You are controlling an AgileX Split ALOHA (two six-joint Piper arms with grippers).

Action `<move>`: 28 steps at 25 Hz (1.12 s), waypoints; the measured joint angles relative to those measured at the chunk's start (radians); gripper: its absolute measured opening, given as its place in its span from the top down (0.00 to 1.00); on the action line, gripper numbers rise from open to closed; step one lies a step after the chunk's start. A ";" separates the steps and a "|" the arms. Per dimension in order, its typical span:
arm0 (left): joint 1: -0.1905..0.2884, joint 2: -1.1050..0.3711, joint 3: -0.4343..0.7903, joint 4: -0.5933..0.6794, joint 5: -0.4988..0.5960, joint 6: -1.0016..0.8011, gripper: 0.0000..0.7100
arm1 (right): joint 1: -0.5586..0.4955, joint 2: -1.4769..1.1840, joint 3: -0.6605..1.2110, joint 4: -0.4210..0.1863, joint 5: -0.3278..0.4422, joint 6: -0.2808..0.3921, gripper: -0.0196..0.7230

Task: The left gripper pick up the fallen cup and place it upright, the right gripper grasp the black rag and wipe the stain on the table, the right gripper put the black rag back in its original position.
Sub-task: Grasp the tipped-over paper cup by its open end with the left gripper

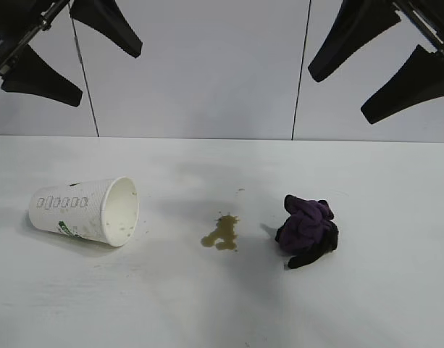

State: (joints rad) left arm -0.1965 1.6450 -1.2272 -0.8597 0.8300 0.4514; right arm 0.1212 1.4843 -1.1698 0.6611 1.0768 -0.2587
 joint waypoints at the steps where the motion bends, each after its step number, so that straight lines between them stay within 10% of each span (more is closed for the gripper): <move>1: 0.000 0.000 0.000 0.000 0.000 0.040 0.02 | 0.000 0.000 0.000 0.000 0.000 0.000 0.31; 10: -0.021 0.000 -0.080 0.137 0.067 0.689 0.02 | 0.000 0.000 0.000 0.000 0.000 0.000 0.31; 15: -0.115 0.000 -0.080 0.354 0.079 0.985 0.02 | 0.000 0.000 0.000 0.000 0.000 0.000 0.31; 28: -0.228 0.156 -0.080 0.766 -0.009 0.957 0.02 | 0.000 0.000 0.000 0.000 0.005 0.000 0.31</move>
State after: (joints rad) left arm -0.4242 1.8010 -1.3071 -0.0933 0.8212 1.4081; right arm 0.1212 1.4843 -1.1698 0.6611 1.0819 -0.2582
